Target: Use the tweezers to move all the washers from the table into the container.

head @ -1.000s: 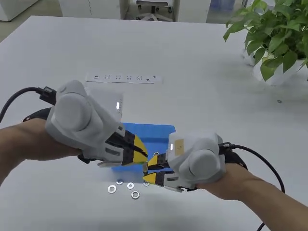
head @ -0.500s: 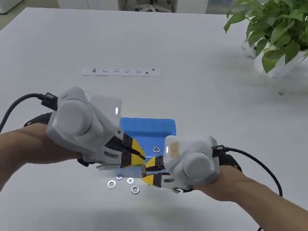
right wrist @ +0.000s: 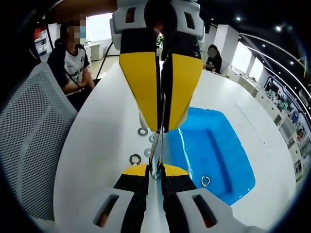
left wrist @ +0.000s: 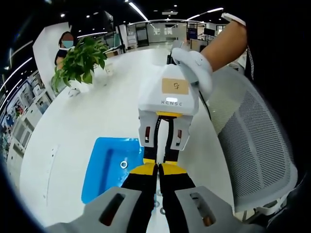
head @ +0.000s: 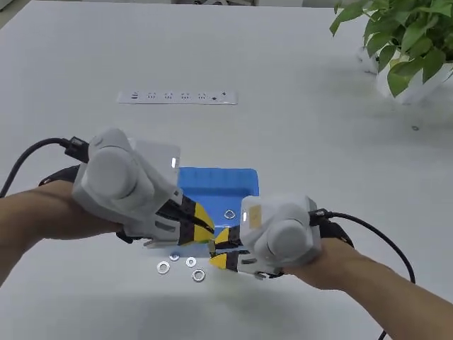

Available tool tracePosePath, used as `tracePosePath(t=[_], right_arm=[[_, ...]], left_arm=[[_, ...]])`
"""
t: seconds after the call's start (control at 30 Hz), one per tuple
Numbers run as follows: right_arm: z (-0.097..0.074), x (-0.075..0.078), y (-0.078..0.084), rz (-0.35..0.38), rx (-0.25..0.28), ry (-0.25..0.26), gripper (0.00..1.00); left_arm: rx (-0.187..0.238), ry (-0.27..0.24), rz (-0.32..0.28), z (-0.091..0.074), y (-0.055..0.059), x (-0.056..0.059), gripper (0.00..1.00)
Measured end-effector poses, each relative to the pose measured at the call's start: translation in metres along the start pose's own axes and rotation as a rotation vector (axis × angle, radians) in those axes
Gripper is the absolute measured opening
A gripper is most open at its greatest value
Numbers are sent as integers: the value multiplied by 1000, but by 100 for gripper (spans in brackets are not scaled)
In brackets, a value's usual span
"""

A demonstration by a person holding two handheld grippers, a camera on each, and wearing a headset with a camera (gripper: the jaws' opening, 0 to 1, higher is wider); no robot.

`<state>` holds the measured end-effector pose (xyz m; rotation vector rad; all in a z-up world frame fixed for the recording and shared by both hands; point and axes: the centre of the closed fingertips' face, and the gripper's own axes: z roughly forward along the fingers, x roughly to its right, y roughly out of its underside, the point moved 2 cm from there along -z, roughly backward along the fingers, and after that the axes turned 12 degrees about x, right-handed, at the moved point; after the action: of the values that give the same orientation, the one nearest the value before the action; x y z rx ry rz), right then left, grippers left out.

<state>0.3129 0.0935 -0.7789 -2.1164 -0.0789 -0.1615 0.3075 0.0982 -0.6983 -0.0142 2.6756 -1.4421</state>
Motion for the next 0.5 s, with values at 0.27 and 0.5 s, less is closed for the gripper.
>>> tracePosePath(t=[0.27, 0.5], right_arm=[[0, 0, 1, 16, 11, -1, 11], [0, -2, 4, 24, 0, -5, 11]], left_arm=[[9, -2, -13, 1, -1, -4, 6], [-1, -1, -19, 2, 1, -5, 6]])
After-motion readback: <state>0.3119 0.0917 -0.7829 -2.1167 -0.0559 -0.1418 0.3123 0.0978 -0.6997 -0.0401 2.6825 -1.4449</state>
